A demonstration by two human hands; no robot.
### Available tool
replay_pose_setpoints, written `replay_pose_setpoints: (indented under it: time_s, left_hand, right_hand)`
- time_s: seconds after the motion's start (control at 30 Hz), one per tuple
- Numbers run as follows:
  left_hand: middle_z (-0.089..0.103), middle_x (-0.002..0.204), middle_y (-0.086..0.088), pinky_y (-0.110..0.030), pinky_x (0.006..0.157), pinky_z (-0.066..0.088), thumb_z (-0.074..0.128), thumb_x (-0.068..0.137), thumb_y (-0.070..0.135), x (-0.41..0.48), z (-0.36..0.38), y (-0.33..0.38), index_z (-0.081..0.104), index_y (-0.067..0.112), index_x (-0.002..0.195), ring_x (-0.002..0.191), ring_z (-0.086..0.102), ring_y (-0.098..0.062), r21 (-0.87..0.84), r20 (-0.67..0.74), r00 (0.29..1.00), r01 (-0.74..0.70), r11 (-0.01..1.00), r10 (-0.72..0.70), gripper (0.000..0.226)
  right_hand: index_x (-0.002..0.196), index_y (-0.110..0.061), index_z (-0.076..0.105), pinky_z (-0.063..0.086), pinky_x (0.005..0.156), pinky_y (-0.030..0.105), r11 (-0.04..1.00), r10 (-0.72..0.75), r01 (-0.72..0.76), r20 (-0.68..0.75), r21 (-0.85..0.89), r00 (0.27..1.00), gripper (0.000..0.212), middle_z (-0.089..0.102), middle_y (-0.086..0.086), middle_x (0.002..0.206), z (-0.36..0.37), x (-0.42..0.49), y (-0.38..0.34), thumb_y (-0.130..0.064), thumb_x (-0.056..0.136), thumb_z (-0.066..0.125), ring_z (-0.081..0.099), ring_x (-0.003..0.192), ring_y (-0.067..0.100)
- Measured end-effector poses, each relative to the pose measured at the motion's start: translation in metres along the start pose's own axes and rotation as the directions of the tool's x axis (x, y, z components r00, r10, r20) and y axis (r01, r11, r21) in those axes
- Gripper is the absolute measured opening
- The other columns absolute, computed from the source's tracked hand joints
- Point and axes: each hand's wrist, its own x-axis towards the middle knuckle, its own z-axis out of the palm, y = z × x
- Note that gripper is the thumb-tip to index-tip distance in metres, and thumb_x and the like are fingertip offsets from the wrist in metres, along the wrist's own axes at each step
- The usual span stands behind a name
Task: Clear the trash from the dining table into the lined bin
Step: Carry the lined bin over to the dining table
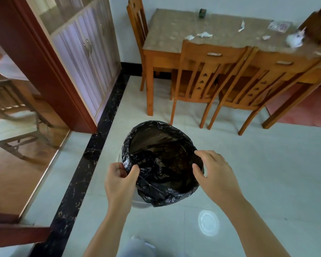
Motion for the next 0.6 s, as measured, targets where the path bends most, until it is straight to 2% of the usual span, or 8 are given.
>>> replay_pose_setpoints:
  time_s: [0.27, 0.43, 0.6]
  left_hand:
    - [0.047, 0.061, 0.004, -0.026, 0.051, 0.037, 0.071, 0.066, 0.023, 0.086, -0.012, 0.047, 0.052, 0.02, 0.072, 0.054, 0.042, -0.012, -0.013, 0.01, 0.999, -0.038, 0.999, 0.038, 0.02]
    - [0.053, 0.07, -0.006, -0.036, 0.057, 0.041, 0.068, 0.061, 0.031, 0.142, -0.001, 0.073, 0.052, 0.019, 0.074, 0.061, 0.049, -0.019, -0.073, -0.027, 0.998, -0.058, 0.996, 0.056, 0.024]
    - [0.05, 0.065, -0.001, -0.025, 0.053, 0.036, 0.069, 0.066, 0.024, 0.19, 0.05, 0.094, 0.051, 0.014, 0.073, 0.057, 0.045, -0.014, -0.061, -0.098, 0.993, -0.079, 0.995, 0.072, 0.022]
  right_hand:
    - [0.121, -0.014, 0.051, 0.04, 0.095, 0.033, 1.0, 0.009, -0.009, -0.038, -0.007, 0.999, 0.036, 0.057, 0.002, 0.121, 0.007, 0.073, -0.05, -0.023, 0.087, 0.052, 0.049, 0.113, 0.02]
    - [0.122, -0.015, 0.05, 0.034, 0.091, 0.025, 1.0, 0.01, -0.009, -0.072, 0.021, 0.997, 0.036, 0.056, 0.002, 0.123, 0.014, 0.135, -0.062, -0.023, 0.087, 0.053, 0.047, 0.116, 0.018]
    - [0.12, -0.015, 0.051, 0.034, 0.087, 0.026, 0.997, 0.071, -0.066, -0.109, 0.05, 0.991, 0.034, 0.056, 0.003, 0.122, 0.012, 0.212, -0.041, -0.024, 0.087, 0.053, 0.048, 0.115, 0.019]
